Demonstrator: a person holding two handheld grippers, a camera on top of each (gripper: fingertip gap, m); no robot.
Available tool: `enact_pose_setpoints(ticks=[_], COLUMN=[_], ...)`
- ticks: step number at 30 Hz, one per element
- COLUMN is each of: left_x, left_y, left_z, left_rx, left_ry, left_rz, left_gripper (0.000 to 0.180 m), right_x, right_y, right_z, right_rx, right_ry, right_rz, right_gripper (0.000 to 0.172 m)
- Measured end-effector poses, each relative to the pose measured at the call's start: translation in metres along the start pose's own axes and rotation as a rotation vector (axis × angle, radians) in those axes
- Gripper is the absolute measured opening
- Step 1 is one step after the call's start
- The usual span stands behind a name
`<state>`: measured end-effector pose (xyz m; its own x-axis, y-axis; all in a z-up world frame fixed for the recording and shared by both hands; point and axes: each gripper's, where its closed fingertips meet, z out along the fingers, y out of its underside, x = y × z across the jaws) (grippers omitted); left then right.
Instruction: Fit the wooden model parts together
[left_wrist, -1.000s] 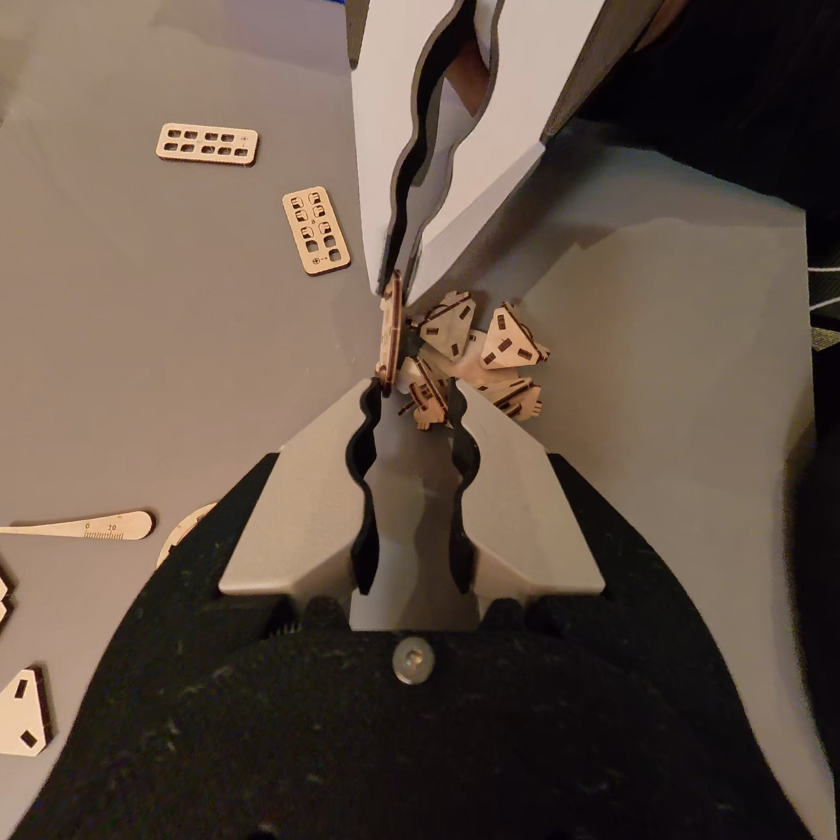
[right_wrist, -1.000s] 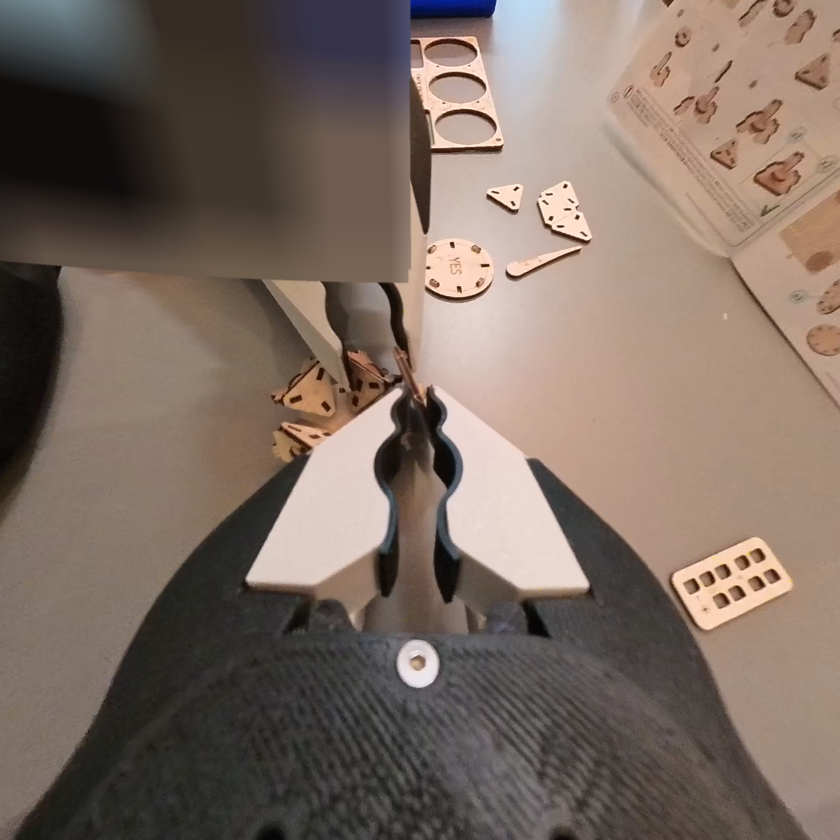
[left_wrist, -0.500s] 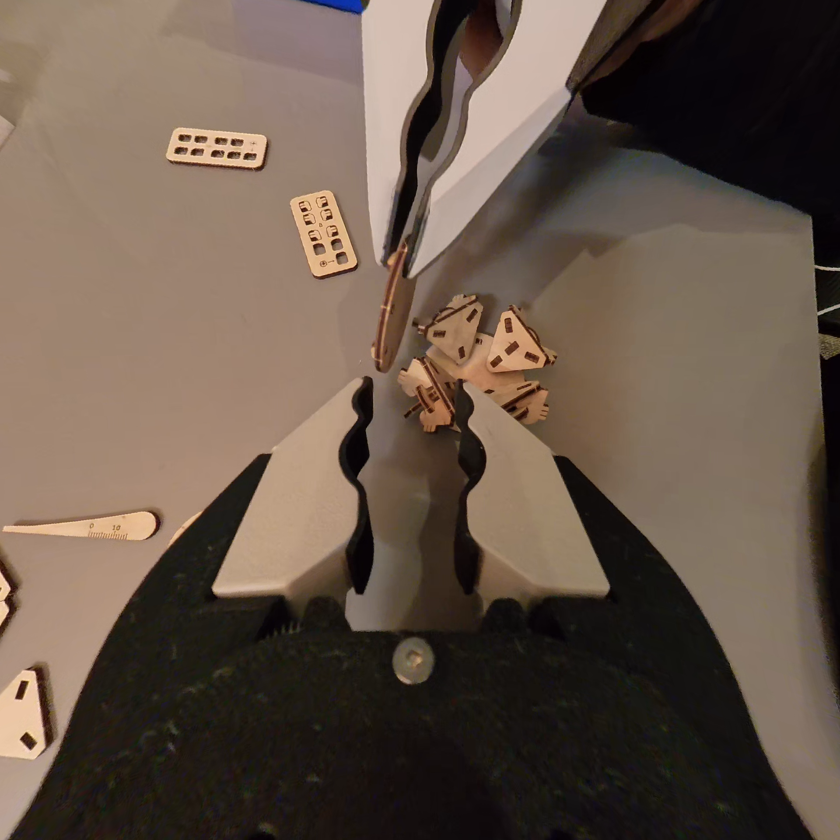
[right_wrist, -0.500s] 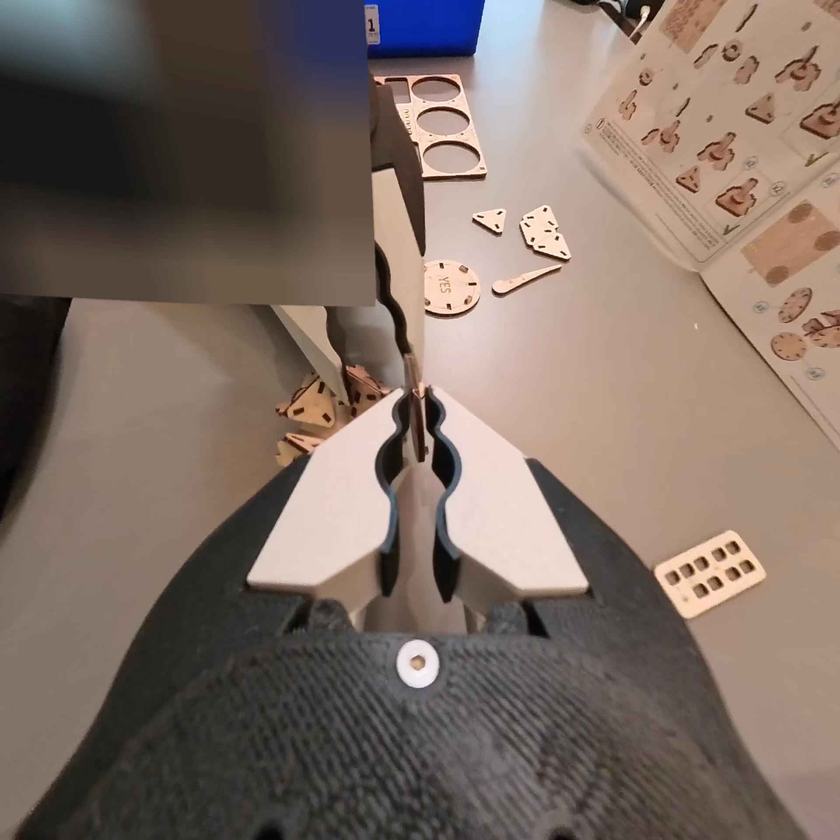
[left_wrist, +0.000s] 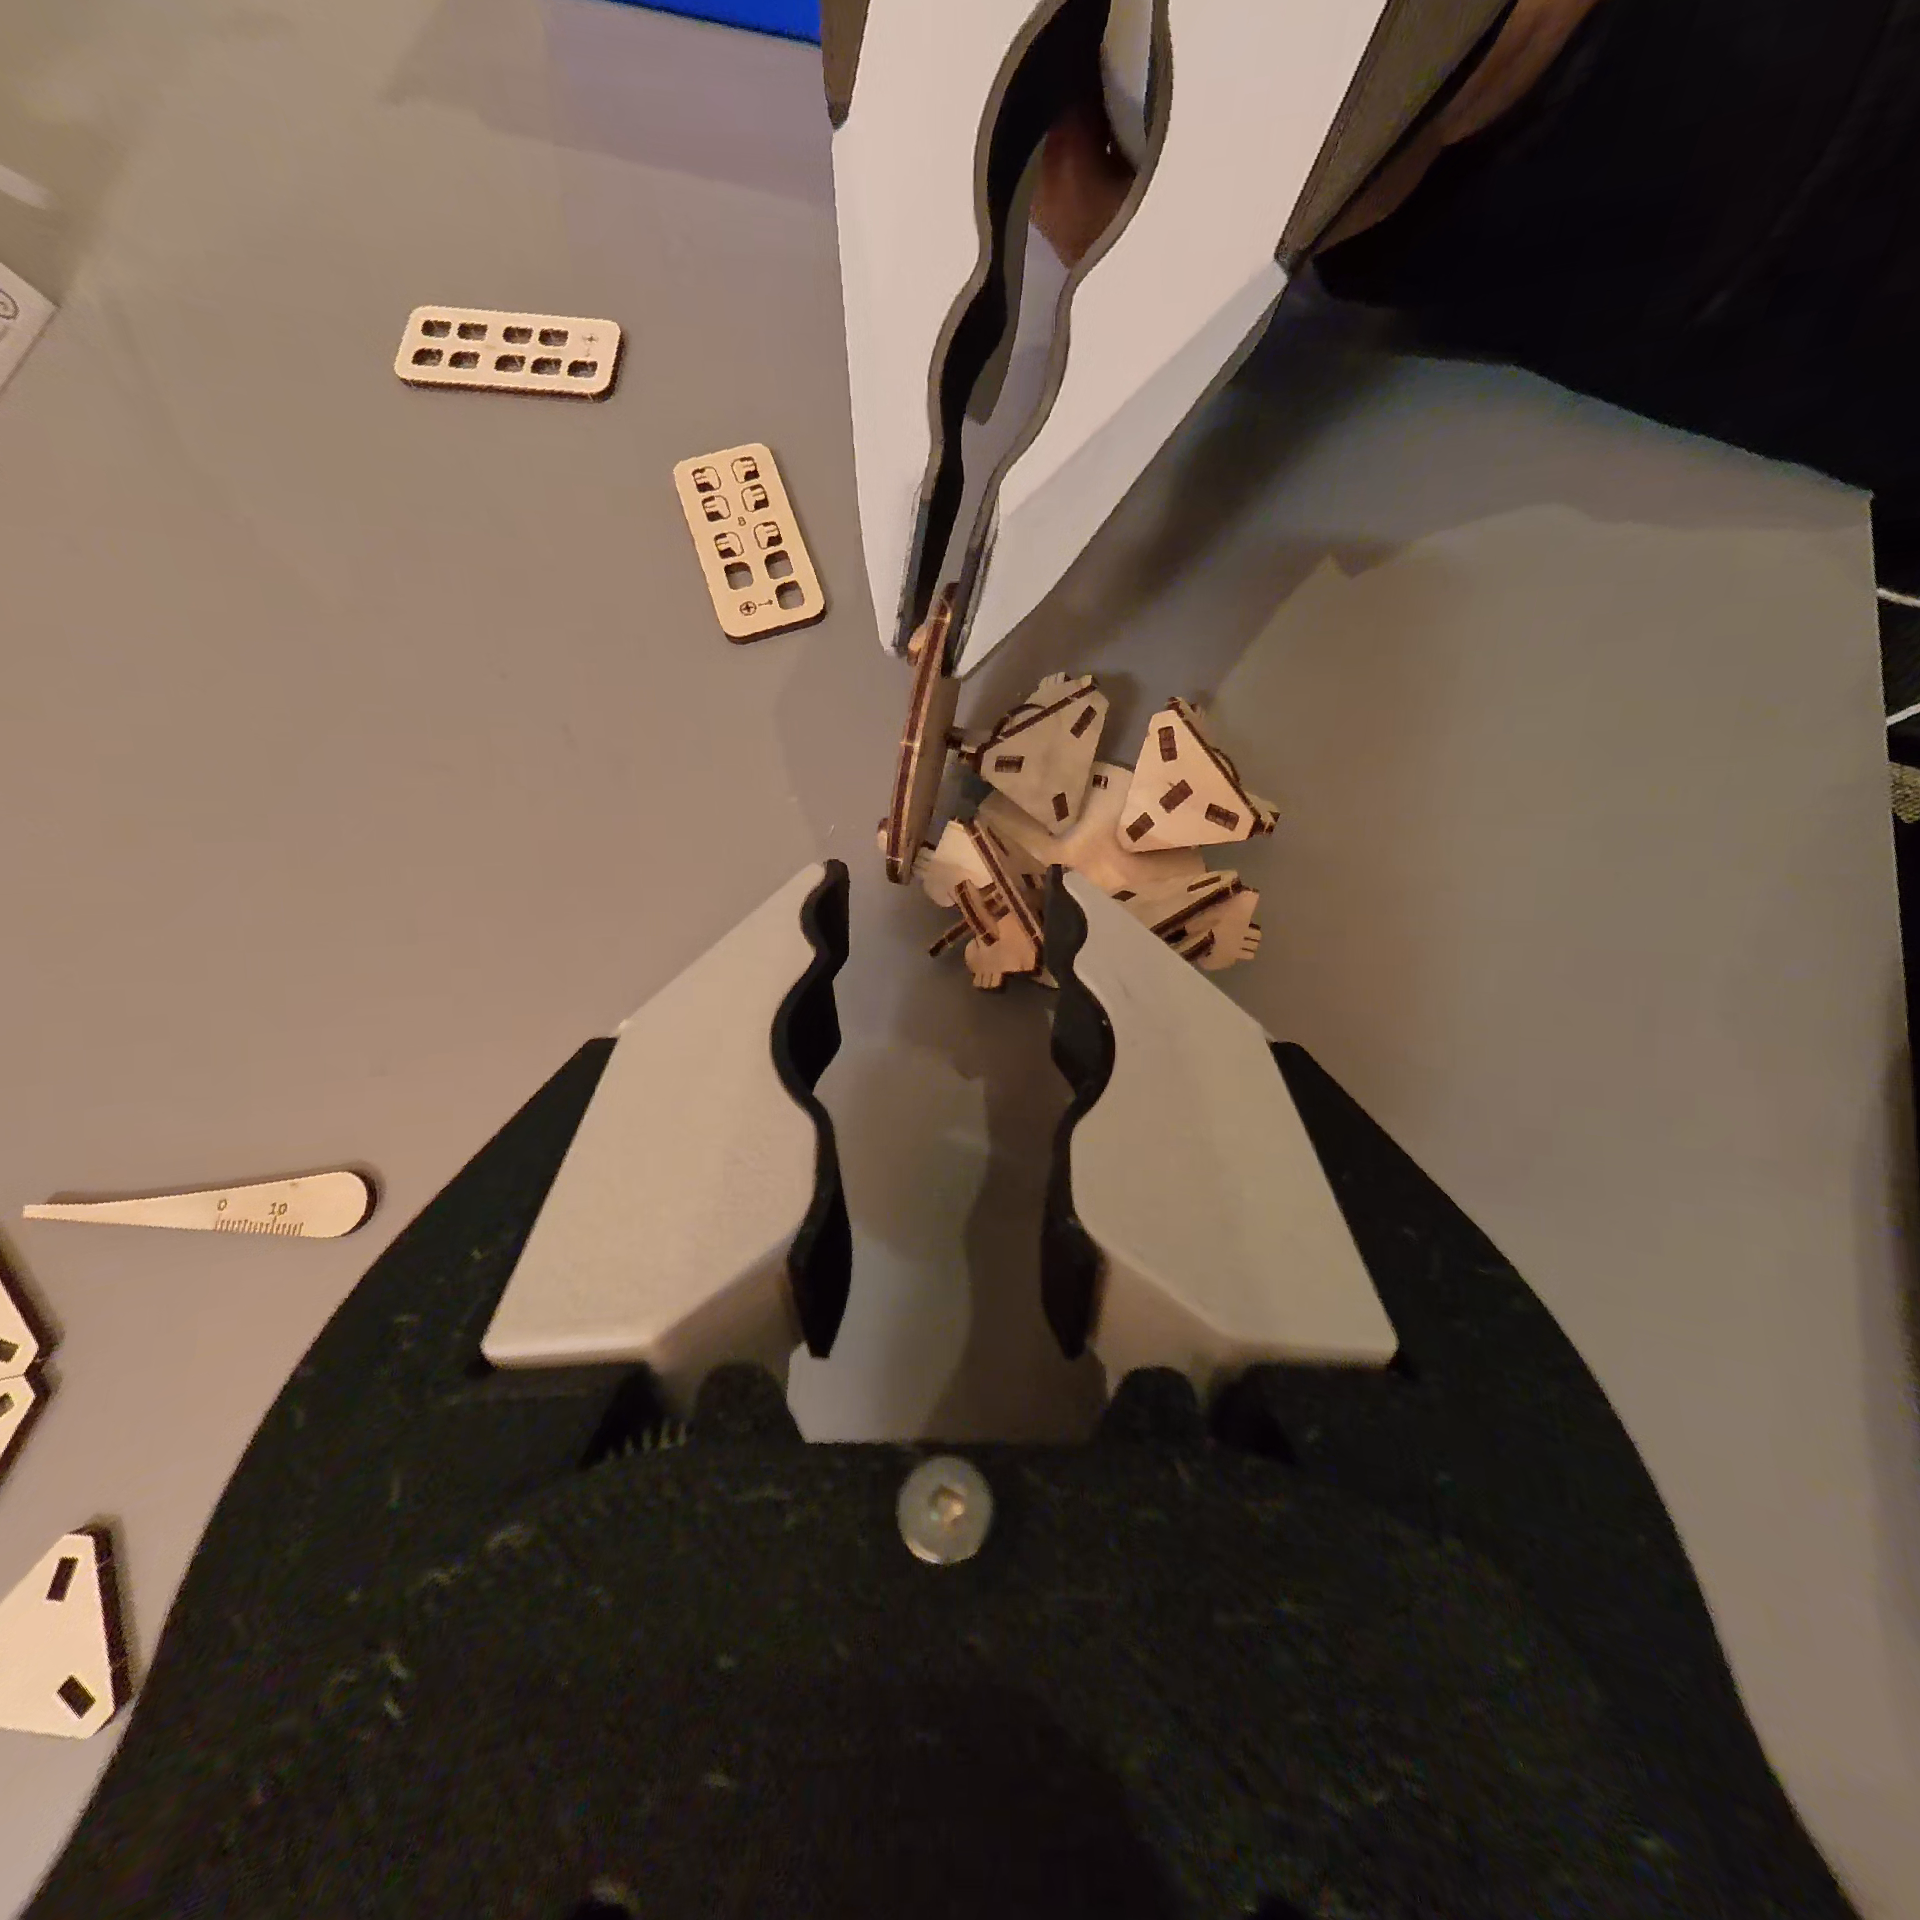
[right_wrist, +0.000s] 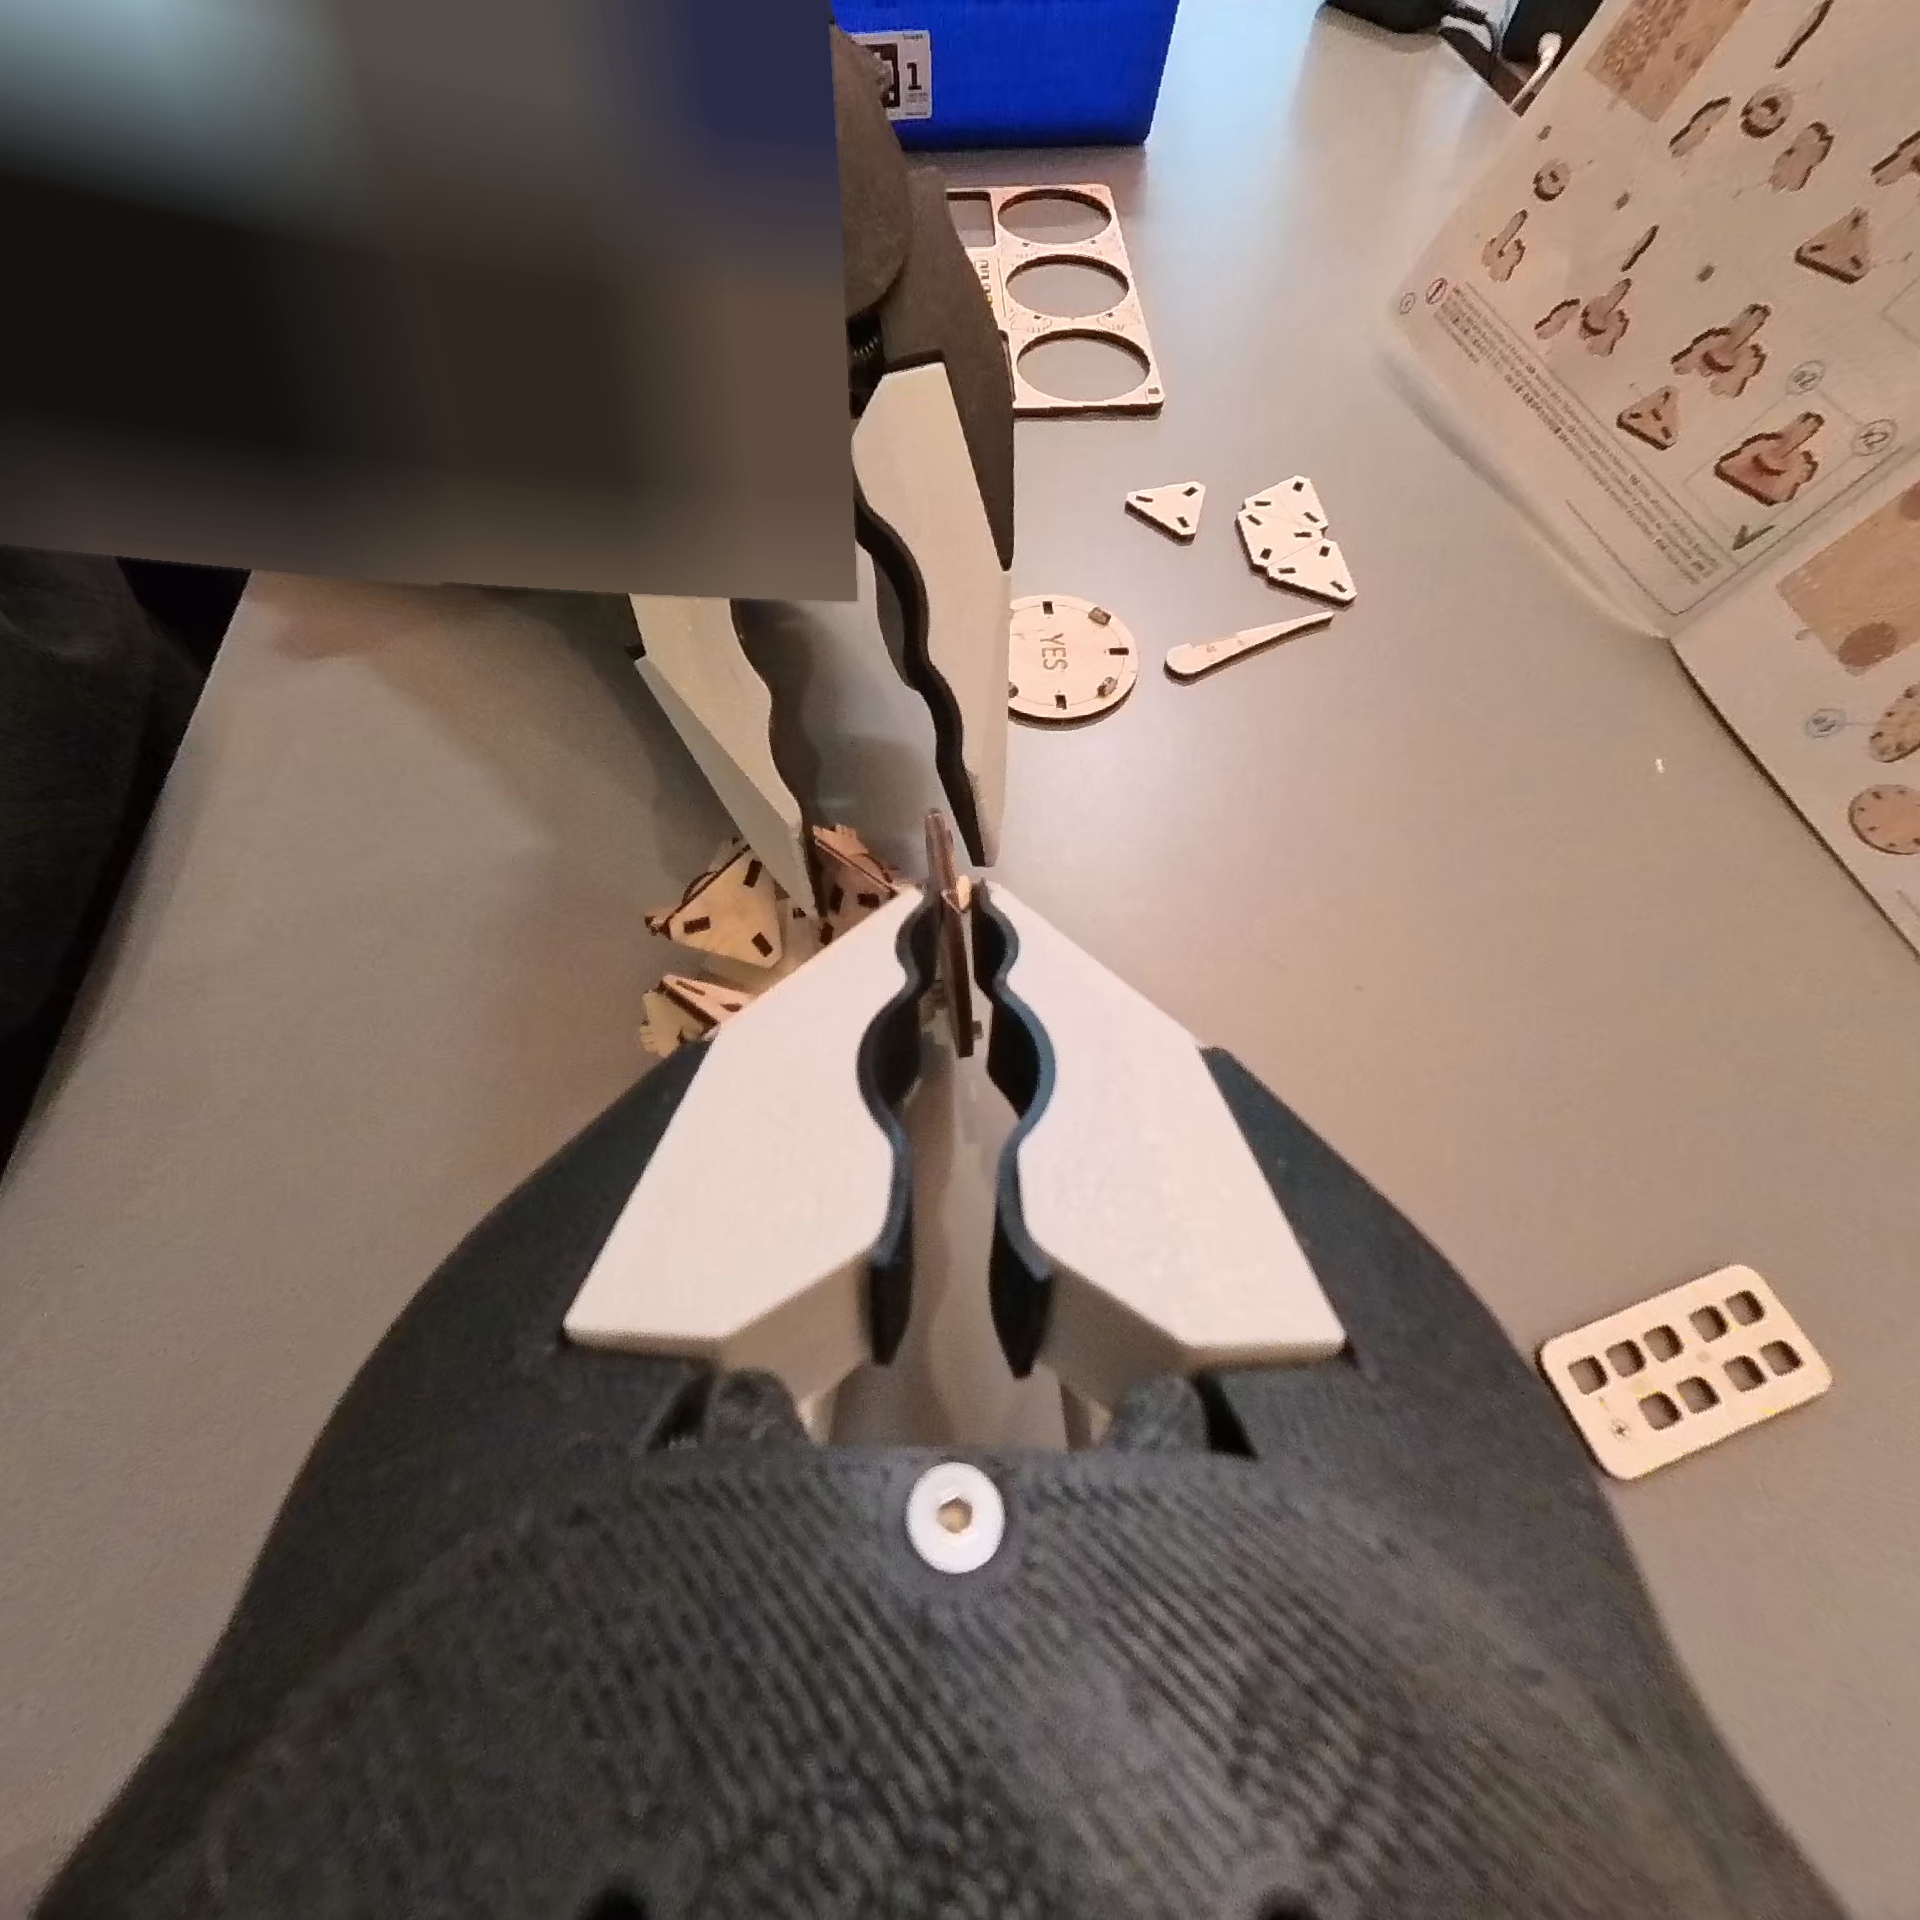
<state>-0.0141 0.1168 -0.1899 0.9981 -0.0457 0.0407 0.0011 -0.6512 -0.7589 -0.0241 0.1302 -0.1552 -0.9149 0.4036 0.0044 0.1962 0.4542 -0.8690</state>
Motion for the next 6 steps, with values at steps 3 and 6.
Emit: enact_pose_setpoints(ticks=[3, 6], left_x=[0.0001, 0.0004], left_y=[-0.0002, -0.0006], left_z=[0.0001, 0.0002], left_rx=[0.002, 0.004], left_ry=[0.000, 0.000], left_rz=[0.001, 0.006], left_gripper=[0.034, 0.034], right_x=[-0.0007, -0.0014], right_y=[-0.0027, -0.0048], right_z=[-0.0015, -0.0026], right_rx=[0.017, 0.029], right_ry=[-0.008, -0.011], right_rz=[0.006, 0.004], right_gripper=[0.003, 0.003])
